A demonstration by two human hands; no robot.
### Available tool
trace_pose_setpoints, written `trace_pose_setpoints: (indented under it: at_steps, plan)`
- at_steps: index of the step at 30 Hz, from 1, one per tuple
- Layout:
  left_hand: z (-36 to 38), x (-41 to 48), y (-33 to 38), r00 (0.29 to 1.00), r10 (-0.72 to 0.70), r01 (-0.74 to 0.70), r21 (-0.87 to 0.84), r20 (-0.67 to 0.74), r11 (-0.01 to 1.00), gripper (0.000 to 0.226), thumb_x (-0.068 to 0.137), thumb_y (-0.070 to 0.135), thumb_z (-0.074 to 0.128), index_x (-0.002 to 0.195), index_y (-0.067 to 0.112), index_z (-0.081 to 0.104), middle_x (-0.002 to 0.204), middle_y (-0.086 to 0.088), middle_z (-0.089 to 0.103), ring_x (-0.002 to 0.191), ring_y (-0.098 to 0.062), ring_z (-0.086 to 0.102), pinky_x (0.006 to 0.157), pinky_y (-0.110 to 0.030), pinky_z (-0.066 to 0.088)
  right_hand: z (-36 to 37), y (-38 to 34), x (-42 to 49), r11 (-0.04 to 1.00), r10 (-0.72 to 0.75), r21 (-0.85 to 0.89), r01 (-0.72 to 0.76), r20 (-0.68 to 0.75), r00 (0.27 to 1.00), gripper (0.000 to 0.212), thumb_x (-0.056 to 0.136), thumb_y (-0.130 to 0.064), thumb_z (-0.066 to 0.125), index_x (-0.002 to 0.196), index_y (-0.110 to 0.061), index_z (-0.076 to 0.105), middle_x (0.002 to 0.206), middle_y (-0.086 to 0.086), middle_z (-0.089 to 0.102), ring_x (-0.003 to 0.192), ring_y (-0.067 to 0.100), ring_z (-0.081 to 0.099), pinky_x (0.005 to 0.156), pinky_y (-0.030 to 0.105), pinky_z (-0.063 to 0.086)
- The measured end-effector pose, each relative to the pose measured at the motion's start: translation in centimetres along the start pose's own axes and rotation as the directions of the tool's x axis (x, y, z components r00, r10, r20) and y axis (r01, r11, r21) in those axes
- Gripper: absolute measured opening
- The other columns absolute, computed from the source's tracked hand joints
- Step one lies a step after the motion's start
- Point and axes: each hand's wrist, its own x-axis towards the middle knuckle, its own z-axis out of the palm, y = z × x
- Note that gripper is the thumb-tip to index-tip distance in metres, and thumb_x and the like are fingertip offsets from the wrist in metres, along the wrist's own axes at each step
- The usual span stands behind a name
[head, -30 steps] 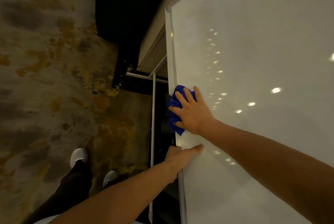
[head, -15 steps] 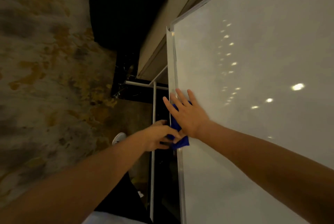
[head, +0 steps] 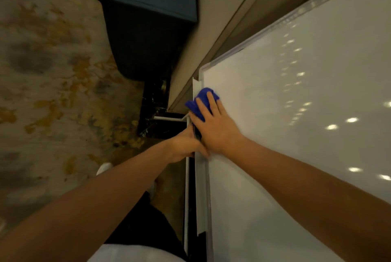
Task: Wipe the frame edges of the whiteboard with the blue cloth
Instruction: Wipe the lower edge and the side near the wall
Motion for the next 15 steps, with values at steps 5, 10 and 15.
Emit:
trace_pose_setpoints:
  at_steps: [5,10,15]
  plan:
    - [-2.9,1.9,1.7,0.999,-0.039,0.027,0.355,0.027,0.935,0.134,0.06,0.006,0.091,0.153,0.038,0.0,0.133,0.01,0.048,0.1,-0.001,0.051,0.069,-0.021,0.057,-0.7,2.5,2.8,0.991,0.071,-0.12,-0.06,0.083,0.994,0.094,0.09,-0.058,0.046,0.155,-0.018,-0.01,0.161,0.018,-0.019,0.144,0.044,-0.022,0.118,0.057,-0.004]
    - [-6.0,4.9,6.8,0.999,0.036,-0.011,0.553,-0.035,0.833,0.143,0.063,0.021,0.092,0.153,0.025,-0.019,0.162,-0.004,0.022,0.137,-0.029,0.043,0.107,-0.043,0.045,-4.9,7.1,11.6,0.976,0.191,-0.126,-0.179,0.098,0.977,0.089,0.094,-0.046,0.05,0.155,-0.016,-0.007,0.163,0.016,-0.009,0.147,0.041,-0.014,0.118,0.056,-0.003]
    - [-9.4,9.1,11.9,0.978,0.205,-0.179,0.644,0.035,0.743,0.137,0.058,0.035,0.094,0.156,0.016,0.001,0.163,-0.008,0.019,0.149,-0.025,0.021,0.119,-0.048,0.029,-6.1,8.4,16.5,0.968,0.251,-0.05,-0.246,0.219,0.943,0.078,0.09,-0.032,0.061,0.153,-0.013,0.019,0.154,0.02,0.029,0.141,0.043,0.025,0.118,0.052,0.015]
